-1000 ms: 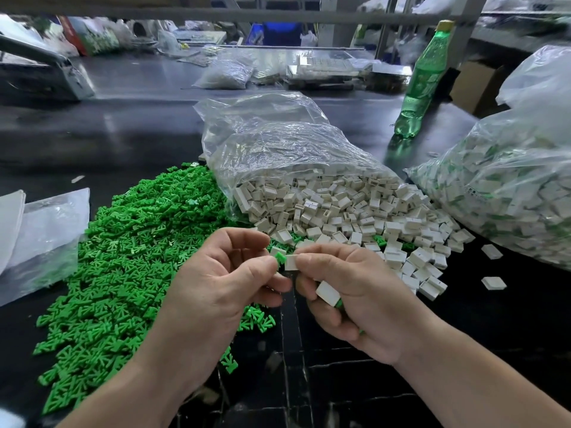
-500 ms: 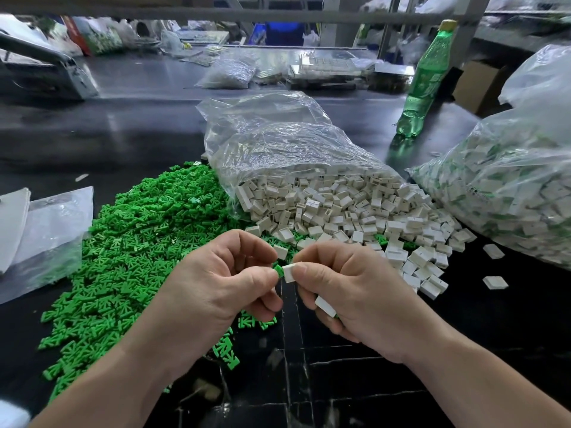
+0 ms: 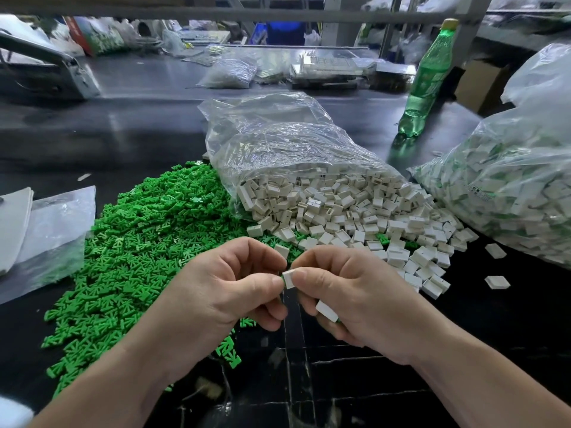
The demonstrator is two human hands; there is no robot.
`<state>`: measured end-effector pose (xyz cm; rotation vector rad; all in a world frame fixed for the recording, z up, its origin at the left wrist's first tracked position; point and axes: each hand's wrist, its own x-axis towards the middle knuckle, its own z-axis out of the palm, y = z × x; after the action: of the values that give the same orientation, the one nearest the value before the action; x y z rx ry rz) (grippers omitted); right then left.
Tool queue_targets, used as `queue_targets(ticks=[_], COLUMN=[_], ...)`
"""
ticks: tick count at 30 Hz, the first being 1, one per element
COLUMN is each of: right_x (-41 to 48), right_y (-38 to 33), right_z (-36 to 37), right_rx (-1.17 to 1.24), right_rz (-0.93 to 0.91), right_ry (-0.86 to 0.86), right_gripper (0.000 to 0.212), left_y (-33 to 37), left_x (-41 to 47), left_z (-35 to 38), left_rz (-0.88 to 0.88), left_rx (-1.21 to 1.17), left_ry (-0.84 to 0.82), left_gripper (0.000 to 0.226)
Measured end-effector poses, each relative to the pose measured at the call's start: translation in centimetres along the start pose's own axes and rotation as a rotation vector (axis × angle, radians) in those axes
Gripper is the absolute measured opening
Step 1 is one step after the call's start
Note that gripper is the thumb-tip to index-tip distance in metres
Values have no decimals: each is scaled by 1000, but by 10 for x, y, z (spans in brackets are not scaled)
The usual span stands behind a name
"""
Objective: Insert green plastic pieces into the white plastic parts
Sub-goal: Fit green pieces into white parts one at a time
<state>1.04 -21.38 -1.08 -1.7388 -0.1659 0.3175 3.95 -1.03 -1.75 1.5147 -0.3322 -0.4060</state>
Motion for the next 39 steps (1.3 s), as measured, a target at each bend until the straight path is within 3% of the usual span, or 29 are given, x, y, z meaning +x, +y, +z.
queue_targets(ticks=[4, 8, 15, 25, 30, 33, 36, 39], right_x=[0, 0, -1, -3, -4, -4, -4, -3], right_y=[-1, -2, -6, -13, -15, -14, -13, -14], right_z=[0, 3, 5, 7, 7, 6, 8, 8], right_rx=[296, 428, 374, 396, 402, 359, 359, 419], right_rz=[8, 45, 94, 121, 133, 102, 83, 89], right_ry=[-38, -89, -71, -96, -80, -87, -87, -86], right_gripper=[21, 40, 31, 23, 19, 12, 17, 36], left_y=[-3, -4, 0, 3, 3, 4, 3, 1], left_x=[1, 0, 1, -1, 1, 0, -1, -2], left_z=[7, 20, 26, 22, 21, 21, 23, 26], left_rz=[37, 30, -134, -180, -206, -215, -199, -116], left_rx=[-237, -334, -615, -675, -702, -697, -702, -767], left_ry=[-57, -127, -107, -121, -132, -121, -115, -159], left_gripper=[34, 42, 35, 28, 40, 35, 30, 42])
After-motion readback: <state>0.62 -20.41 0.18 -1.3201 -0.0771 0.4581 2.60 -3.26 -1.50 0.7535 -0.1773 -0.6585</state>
